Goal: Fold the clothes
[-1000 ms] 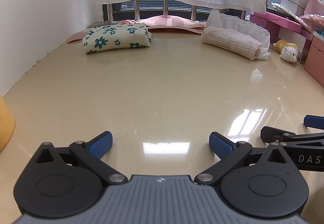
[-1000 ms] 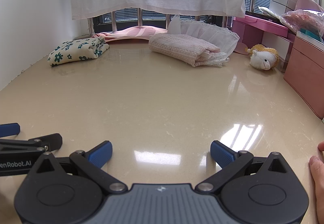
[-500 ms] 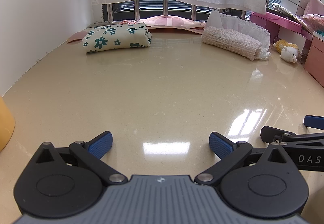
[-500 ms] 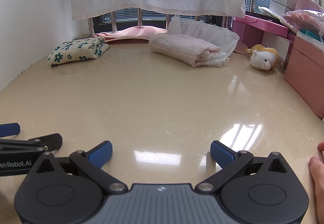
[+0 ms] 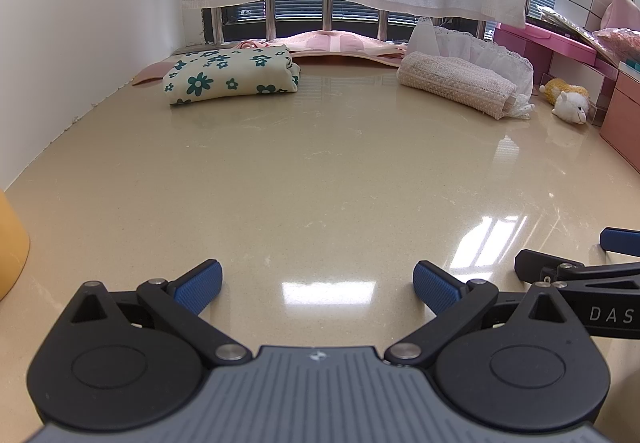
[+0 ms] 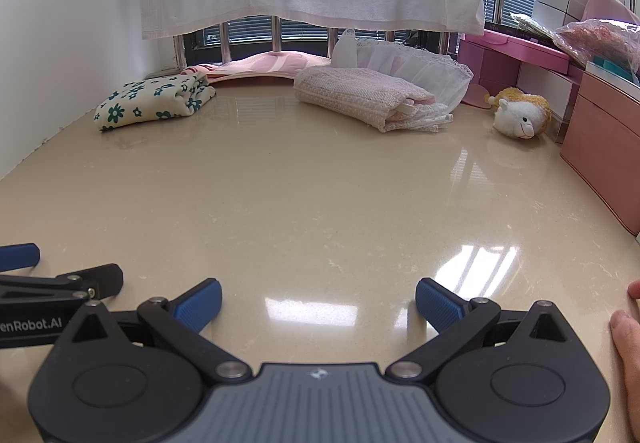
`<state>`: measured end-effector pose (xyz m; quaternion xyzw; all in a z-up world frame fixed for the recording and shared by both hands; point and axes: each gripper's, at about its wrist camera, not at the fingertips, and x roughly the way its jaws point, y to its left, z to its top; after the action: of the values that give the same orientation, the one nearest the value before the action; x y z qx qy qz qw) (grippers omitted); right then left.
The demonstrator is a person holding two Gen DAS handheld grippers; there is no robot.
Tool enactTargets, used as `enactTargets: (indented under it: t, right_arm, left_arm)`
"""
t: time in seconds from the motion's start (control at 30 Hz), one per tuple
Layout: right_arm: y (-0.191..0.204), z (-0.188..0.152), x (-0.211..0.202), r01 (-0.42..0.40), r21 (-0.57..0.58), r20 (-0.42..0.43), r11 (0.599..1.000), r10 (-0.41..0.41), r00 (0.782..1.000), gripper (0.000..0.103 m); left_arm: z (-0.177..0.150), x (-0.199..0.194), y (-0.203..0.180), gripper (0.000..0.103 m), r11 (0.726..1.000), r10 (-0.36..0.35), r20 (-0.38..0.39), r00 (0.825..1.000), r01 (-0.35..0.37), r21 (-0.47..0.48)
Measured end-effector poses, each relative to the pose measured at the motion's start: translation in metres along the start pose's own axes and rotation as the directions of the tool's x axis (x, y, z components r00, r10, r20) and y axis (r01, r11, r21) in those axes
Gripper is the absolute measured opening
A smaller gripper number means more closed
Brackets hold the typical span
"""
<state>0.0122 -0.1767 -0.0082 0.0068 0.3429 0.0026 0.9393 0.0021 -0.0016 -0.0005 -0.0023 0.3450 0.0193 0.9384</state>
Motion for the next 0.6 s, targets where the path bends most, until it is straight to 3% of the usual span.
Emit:
enactTargets:
  t: [0.43, 0.57, 0.6]
  right_arm:
    - [0.0, 0.0001, -0.0001, 0.001, 0.0, 0.0, 1.0, -0.001, 1.0, 0.103]
    - [0.0045, 0.0033, 0.0022, 0.071, 0.045, -0.003, 0.997, -0.071, 0.997, 0.103]
    - [0.0005, 0.0068, 0.0026, 0.057, 0.047, -0.027, 0.997, -0.056, 0.998, 0.103]
  left_arm:
    - [0.0003, 0.0004, -0.0004, 0.103, 1.0, 0.002, 0.0, 1.0, -0.002, -0.002]
    - [0.0054, 0.006, -0.002, 0.103, 1.0, 0.001, 0.0, 1.0, -0.001, -0.001]
    - [0.0094, 0.0095, -0.0034, 0.103, 1.0, -0.02, -0.006, 1.0, 0.021, 0.013]
